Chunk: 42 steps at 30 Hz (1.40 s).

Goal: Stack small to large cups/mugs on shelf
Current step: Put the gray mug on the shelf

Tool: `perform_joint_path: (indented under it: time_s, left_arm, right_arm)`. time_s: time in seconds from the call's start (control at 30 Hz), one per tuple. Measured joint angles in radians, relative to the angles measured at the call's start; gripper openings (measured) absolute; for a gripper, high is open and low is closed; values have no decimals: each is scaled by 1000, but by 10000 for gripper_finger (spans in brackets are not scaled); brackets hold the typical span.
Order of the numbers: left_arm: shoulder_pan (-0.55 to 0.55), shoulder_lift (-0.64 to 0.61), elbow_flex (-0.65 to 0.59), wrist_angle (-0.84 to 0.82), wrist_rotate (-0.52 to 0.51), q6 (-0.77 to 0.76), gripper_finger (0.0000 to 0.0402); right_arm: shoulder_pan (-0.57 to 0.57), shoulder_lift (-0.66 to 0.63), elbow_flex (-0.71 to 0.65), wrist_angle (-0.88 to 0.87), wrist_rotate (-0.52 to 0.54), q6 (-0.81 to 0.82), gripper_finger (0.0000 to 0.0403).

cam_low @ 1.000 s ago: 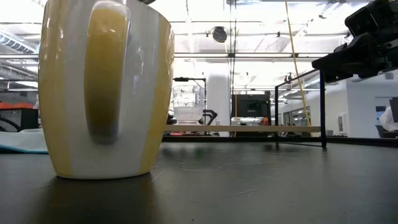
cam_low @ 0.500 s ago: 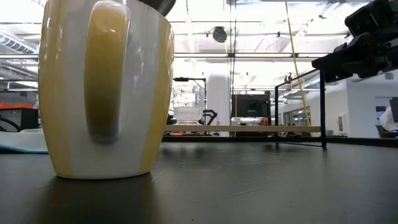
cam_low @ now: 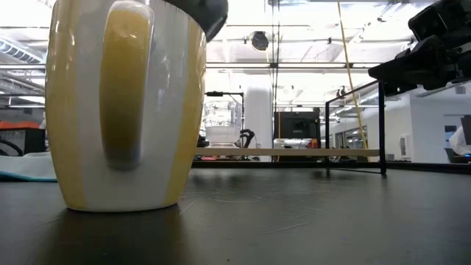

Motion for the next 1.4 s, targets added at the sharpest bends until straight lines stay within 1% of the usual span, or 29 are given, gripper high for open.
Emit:
perform_joint_path:
  time_s: [0.13, 0.3, 0.37, 0.73, 1.1, 1.17, 1.4]
  left_arm:
    - [70, 34, 4, 38, 104, 10, 5]
    - [149, 99, 62, 38, 194, 27, 5]
    - [175, 129, 100, 45, 230, 38, 5]
    - [328, 286, 304, -53, 378, 101, 4]
    - [474, 462, 506, -144, 564, 123, 4]
    - [493, 500, 554, -183, 587, 131, 4]
    - [536, 636, 719, -350, 602, 174, 4]
  right_arm:
    - [0, 0, 0, 0, 0, 7, 0]
    - [0, 0, 0, 0, 0, 7, 0]
    - [0, 0, 0, 0, 0, 7, 0]
    - [0, 0, 0, 0, 0, 7, 0]
    - [0, 0, 0, -4, 0, 3, 0]
    - [0, 0, 0, -5, 0, 1, 0]
    - [0, 0, 0, -9, 0, 0, 0]
